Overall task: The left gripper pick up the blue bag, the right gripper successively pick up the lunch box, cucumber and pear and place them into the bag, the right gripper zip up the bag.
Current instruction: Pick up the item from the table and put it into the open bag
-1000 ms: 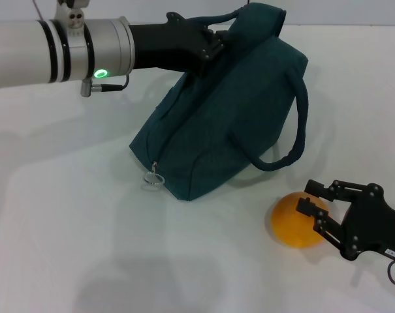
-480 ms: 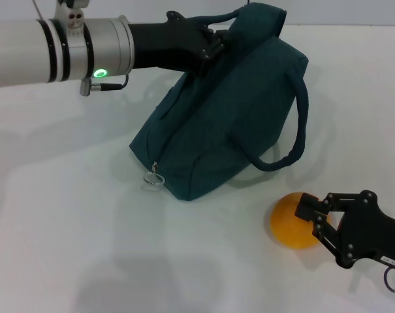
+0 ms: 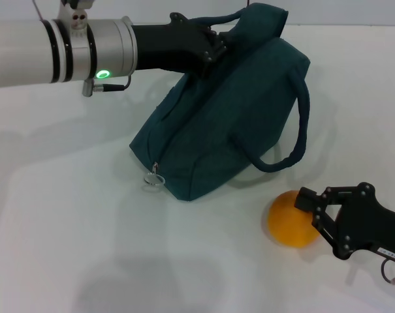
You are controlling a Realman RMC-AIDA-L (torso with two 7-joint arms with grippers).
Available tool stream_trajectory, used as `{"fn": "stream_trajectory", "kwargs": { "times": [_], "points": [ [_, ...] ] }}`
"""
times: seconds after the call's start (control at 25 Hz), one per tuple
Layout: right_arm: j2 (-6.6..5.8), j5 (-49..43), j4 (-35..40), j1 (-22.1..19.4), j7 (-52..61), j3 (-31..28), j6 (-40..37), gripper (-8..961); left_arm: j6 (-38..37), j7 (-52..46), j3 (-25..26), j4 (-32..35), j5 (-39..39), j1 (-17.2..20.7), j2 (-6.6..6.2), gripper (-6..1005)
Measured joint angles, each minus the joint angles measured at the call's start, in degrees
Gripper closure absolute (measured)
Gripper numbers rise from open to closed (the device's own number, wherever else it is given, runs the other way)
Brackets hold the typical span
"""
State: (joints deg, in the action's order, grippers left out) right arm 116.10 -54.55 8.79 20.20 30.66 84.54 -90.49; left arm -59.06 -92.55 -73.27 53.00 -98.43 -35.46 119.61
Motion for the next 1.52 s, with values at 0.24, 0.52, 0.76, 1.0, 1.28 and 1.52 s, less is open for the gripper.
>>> {"fn": "stream_trajectory", "kwargs": {
  "times": [0.24,0.52,0.76,1.0,1.28,1.52],
  "points": [
    [-0.02,0.80,0.26,-0.11,-0.09,-0.19,0.51,899,0.00,0.00,-0.04,0.03,0.12,0.09,0.00,956],
    [-0.62,5.14,0.93,-1.60,-3.03,-0.31,-5.27,921,-2.01,3.88,0.00,0.85,0.75,1.74,0.03,956],
    [-0.86,10.47,0.73,-2.84,-7.06,-0.42,-8.71,921,-5.30,5.25,-0.11,5.48,3.27,4.93,0.05,956],
    [-1.50,11.72,0.94,-3.41,-6.45,-5.79,-17.80,922,-6.52,2.90,-0.10,9.03,3.45,6.58,-0.01,956],
    [-3.61,11.79,7.39,-2.88,9.13,-9.24,-20.43,922,-9.76,-0.06,-0.07,11.36,2.81,7.23,-0.17,956],
    [-4.01,11.53,14.37,-2.46,16.09,-10.47,-19.92,922,-13.53,0.12,0.27,14.74,2.79,8.61,-0.18,956]
  ]
}}
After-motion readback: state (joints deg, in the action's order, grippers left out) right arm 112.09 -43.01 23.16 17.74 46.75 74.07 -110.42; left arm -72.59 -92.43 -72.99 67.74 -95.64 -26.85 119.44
